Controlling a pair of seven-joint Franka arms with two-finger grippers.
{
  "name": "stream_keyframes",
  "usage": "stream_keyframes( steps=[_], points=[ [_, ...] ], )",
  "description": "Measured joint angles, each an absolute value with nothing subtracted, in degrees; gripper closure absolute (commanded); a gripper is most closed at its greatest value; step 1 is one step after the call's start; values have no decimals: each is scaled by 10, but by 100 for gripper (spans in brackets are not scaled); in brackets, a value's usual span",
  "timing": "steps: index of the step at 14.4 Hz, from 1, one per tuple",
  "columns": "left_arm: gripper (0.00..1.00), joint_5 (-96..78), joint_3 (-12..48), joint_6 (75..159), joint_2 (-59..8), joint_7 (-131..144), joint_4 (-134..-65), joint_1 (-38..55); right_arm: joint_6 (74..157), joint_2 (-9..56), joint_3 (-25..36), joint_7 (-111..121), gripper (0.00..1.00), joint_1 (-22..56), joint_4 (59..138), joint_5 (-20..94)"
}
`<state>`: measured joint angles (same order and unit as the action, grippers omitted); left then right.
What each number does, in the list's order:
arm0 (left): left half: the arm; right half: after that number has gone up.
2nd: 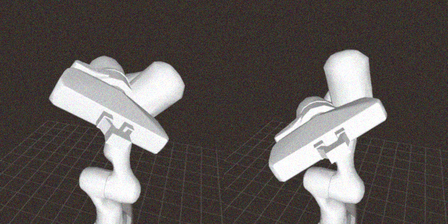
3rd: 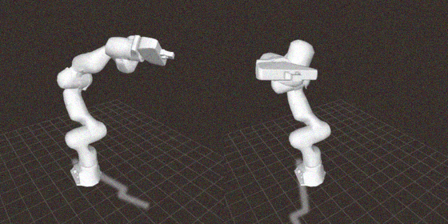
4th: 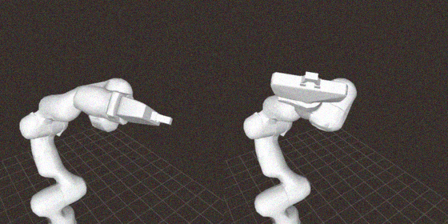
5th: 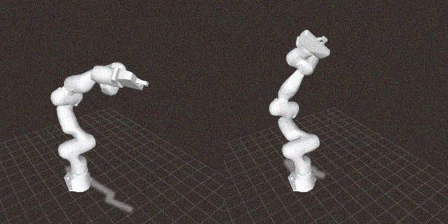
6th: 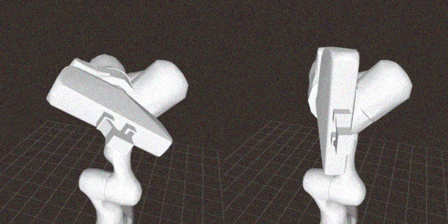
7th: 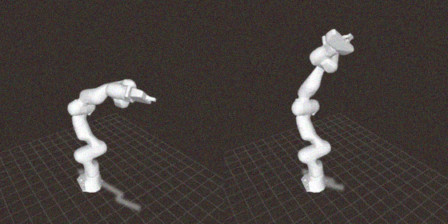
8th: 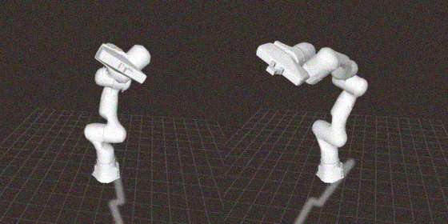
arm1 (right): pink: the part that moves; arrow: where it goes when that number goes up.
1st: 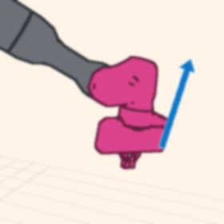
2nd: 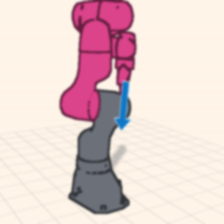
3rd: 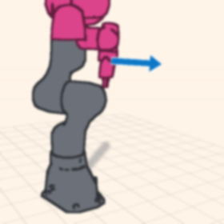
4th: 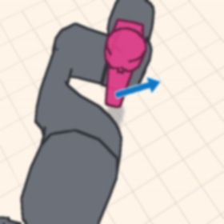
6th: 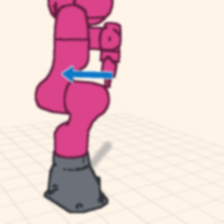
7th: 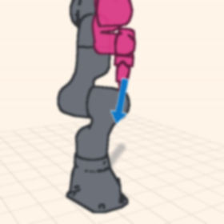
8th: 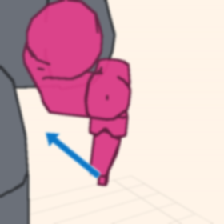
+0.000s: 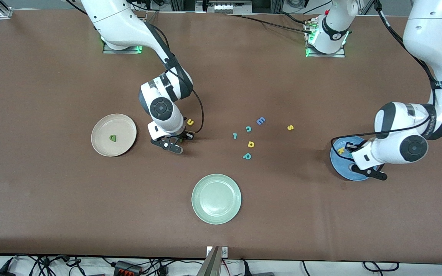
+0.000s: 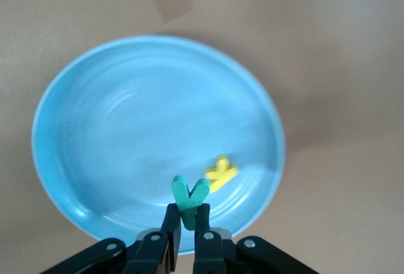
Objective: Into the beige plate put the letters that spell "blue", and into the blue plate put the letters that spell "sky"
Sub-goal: 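Drop the y on the blue plate while the right gripper drops l, then grasp yellow s with the left gripper while the right gripper grasps yellow n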
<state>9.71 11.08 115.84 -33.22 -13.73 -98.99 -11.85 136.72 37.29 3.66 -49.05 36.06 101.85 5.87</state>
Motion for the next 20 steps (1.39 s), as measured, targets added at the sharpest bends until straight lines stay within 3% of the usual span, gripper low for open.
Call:
stream_keyframes(
  steps=[1, 2, 3, 9, 14, 15, 17, 20],
  points=[
    [77, 104, 110, 1158, -337, -153, -994, -129, 1365, 372, 39, -483, 97, 358, 1012, 59],
    [49, 116, 110, 1158, -341, -158, -999, -139, 1356, 368, 41, -467, 97, 350, 1006, 59],
    [0, 124, 110, 1159, -344, -162, -1005, -146, 1335, 362, 43, -446, 97, 340, 1001, 58],
    [0, 128, 149, 1129, -335, -154, -1009, -149, 1152, 300, 57, -261, 97, 225, 1004, 58],
    [0, 127, 255, 1070, -315, 13, -1027, -149, 1140, 284, 59, -142, 95, 148, 1062, 58],
    [0, 127, 282, 1070, -312, 60, -1040, -149, 1142, 284, 59, -134, 86, 143, 1071, 58],
    [0, 127, 333, 1072, -308, 192, -1061, -147, 1147, 285, 57, -132, 0, 144, 1081, 58],
    [0, 129, 379, 1149, -297, 332, -1121, -141, 1151, 286, 53, -132, 0, 145, 1080, 58]
  ],
)
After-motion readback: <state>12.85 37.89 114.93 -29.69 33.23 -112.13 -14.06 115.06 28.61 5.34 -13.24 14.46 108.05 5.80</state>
